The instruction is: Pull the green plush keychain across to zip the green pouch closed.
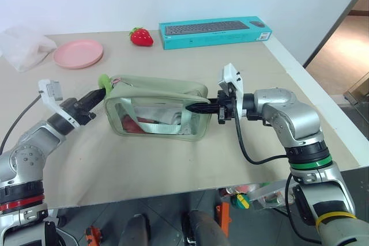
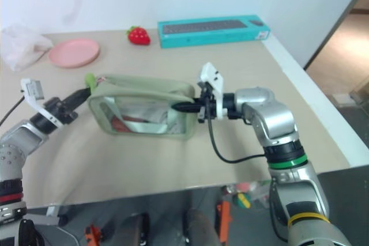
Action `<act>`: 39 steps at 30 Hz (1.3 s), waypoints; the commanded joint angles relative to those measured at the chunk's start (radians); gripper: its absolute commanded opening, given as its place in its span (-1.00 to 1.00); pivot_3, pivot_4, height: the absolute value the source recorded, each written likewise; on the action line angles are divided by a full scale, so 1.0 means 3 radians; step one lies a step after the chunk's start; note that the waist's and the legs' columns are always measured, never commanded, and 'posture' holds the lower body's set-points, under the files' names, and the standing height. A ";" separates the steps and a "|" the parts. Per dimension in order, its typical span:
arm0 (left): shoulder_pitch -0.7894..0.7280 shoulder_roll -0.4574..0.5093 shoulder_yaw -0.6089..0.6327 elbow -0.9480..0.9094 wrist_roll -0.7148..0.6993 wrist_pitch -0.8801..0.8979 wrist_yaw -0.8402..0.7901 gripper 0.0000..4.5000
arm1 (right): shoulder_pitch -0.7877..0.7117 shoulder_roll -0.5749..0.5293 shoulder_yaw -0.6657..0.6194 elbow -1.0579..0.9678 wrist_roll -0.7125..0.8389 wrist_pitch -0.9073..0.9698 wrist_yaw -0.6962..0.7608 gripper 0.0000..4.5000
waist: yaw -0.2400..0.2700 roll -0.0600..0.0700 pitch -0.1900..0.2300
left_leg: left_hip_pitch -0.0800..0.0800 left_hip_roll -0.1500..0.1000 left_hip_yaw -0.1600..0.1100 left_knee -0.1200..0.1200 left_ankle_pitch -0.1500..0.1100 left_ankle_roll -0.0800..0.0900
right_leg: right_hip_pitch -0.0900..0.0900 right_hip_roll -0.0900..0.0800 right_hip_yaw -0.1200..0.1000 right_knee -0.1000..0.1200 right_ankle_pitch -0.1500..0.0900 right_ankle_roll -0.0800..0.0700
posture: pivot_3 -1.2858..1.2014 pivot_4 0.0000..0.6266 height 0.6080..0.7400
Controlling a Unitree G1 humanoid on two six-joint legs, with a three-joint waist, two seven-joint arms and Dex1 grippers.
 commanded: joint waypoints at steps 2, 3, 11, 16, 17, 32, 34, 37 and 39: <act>-0.0362 0.0081 0.0171 -0.0355 -0.0294 0.0006 -0.0012 -0.99 | -0.0026 0.0009 -0.0061 -0.0074 0.0054 -0.0047 0.0006 -1.00 | 0.0005 -0.0003 0.0000 | -0.0001 0.0000 -0.0001 0.0001 0.0000 0.0000 | 0.0000 0.0000 -0.0001 0.0000 0.0000 0.0000 | 0.03 -0.52 1.00; -0.0464 0.0089 0.0173 -0.0386 -0.0360 0.0031 0.0012 -0.99 | -0.0031 0.0012 -0.0059 -0.0061 0.0050 -0.0056 0.0007 -1.00 | 0.0005 -0.0004 0.0000 | -0.0001 0.0000 -0.0001 0.0002 0.0000 0.0000 | 0.0000 0.0000 -0.0001 0.0000 0.0000 0.0001 | 0.03 -0.52 1.00; -0.0751 0.0198 -0.0192 -0.0678 -0.0405 0.0307 -0.0092 -0.99 | -0.0047 0.0036 -0.0048 -0.0032 0.0029 -0.0097 -0.0002 -1.00 | -0.0001 -0.0004 0.0000 | 0.0000 0.0000 0.0002 0.0001 0.0000 0.0000 | 0.0000 0.0002 0.0005 -0.0001 0.0002 0.0005 | 0.03 -0.52 1.00; -0.0565 0.0348 -0.0435 -0.0632 -0.0151 0.0418 -0.0185 -0.85 | -0.0016 0.0027 -0.0078 -0.0076 0.0034 -0.0081 -0.0041 -1.00 | -0.0003 -0.0004 0.0000 | 0.0001 0.0000 0.0001 0.0001 0.0000 0.0000 | 0.0000 0.0004 0.0005 0.0000 0.0002 0.0004 | 0.03 -0.52 1.00; -0.0549 0.0357 -0.0423 -0.0626 -0.0174 0.0448 -0.0201 -0.71 | -0.0009 0.0022 -0.0082 -0.0085 0.0035 -0.0079 -0.0047 -1.00 | -0.0002 -0.0004 0.0000 | 0.0001 0.0000 0.0001 0.0001 0.0000 0.0000 | 0.0000 0.0004 0.0005 0.0000 0.0002 0.0003 | 0.03 -0.52 1.00; -0.0194 0.0457 0.0429 -0.0559 -0.0517 0.0351 -0.0400 0.46 | -0.0010 0.0029 -0.0060 -0.0078 0.0043 -0.0097 -0.0051 -1.00 | -0.0003 -0.0004 0.0000 | 0.0000 0.0002 0.0000 0.0000 0.0000 0.0000 | -0.0001 0.0004 0.0004 0.0000 0.0001 0.0002 | 0.03 -0.52 1.00; 0.0047 0.0556 0.0539 -0.0588 -0.0479 0.0333 -0.0547 0.46 | -0.0012 0.0030 -0.0057 -0.0073 0.0044 -0.0096 -0.0046 -1.00 | -0.0009 -0.0004 0.0000 | 0.0000 0.0003 0.0001 0.0000 0.0000 0.0000 | -0.0002 0.0005 0.0005 -0.0001 0.0001 0.0002 | 0.03 -0.52 1.00; 0.0453 0.0687 0.0525 -0.0649 -0.0311 0.0301 -0.0740 0.46 | -0.0016 0.0035 -0.0051 -0.0066 0.0044 -0.0097 -0.0042 -1.00 | -0.0003 -0.0004 0.0000 | 0.0000 0.0003 0.0002 -0.0001 0.0000 0.0000 | -0.0003 0.0004 0.0004 -0.0001 0.0001 0.0000 | 0.03 -0.52 1.00; 0.0632 0.0696 0.0467 -0.0659 -0.0216 0.0243 -0.0810 0.46 | -0.0019 0.0039 -0.0047 -0.0063 0.0046 -0.0096 -0.0041 -1.00 | 0.0000 -0.0005 -0.0001 | 0.0001 0.0002 0.0002 -0.0001 0.0000 0.0000 | -0.0002 0.0001 0.0003 -0.0001 0.0000 -0.0001 | 0.03 -0.52 1.00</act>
